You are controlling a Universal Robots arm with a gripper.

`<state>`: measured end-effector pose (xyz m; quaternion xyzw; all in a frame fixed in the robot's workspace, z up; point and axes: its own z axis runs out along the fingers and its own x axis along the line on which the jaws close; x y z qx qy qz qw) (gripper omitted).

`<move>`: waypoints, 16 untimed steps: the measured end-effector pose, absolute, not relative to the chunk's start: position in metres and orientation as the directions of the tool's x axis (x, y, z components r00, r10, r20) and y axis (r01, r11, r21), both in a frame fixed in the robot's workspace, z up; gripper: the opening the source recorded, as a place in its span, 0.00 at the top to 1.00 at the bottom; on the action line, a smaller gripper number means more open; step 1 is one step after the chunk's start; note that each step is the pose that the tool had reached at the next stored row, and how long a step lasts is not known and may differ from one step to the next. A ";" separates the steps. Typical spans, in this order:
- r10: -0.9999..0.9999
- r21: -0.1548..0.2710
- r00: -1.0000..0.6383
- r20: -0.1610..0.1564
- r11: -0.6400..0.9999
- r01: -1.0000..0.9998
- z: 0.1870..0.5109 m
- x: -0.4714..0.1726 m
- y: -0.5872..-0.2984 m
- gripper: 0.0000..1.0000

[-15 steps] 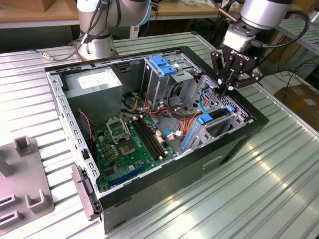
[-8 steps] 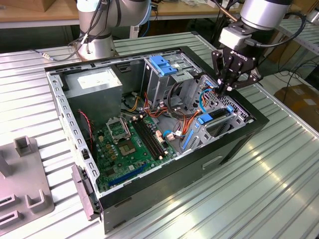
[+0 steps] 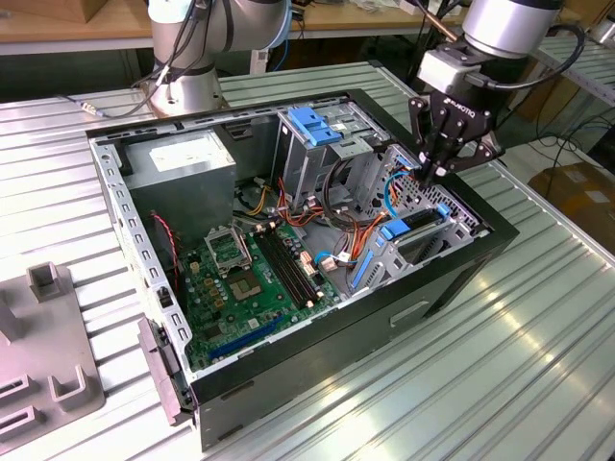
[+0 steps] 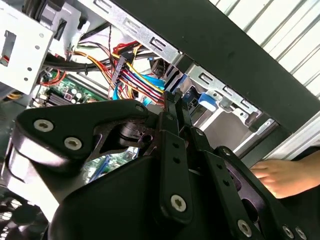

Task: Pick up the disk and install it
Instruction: 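Insert the first disk wire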

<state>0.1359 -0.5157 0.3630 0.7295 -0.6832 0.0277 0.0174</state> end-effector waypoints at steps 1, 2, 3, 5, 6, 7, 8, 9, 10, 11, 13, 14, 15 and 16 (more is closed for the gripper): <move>-0.996 -0.012 0.063 0.064 -0.064 -0.998 0.363 0.135 -0.516 0.83; -0.996 -0.012 0.062 0.064 -0.063 -0.998 0.363 0.135 -0.516 0.83; -0.996 -0.012 0.061 0.064 -0.061 -0.998 0.363 0.134 -0.517 0.83; -0.996 -0.012 0.060 0.064 -0.061 -0.998 0.363 0.134 -0.519 0.83; -0.996 -0.012 0.059 0.064 -0.060 -0.998 0.362 0.133 -0.521 0.83; -0.996 -0.012 0.059 0.064 -0.060 -0.998 0.362 0.133 -0.524 0.83; -0.996 -0.013 0.059 0.063 -0.060 -0.998 0.362 0.133 -0.529 0.83; -0.996 -0.013 0.059 0.059 -0.060 -0.998 0.361 0.133 -0.533 0.83; -0.997 -0.013 0.059 0.054 -0.060 -0.998 0.361 0.133 -0.536 0.83; -0.997 -0.014 0.059 0.045 -0.060 -0.998 0.361 0.133 -0.539 0.83; -0.997 -0.014 0.059 0.043 -0.060 -0.998 0.360 0.132 -0.540 0.83; -0.997 -0.014 0.059 0.043 -0.060 -0.998 0.360 0.132 -0.540 0.83; -0.997 -0.014 0.059 0.043 -0.059 -0.998 0.359 0.132 -0.540 0.83; -0.998 -0.015 0.055 0.043 -0.056 -0.998 0.359 0.132 -0.540 0.83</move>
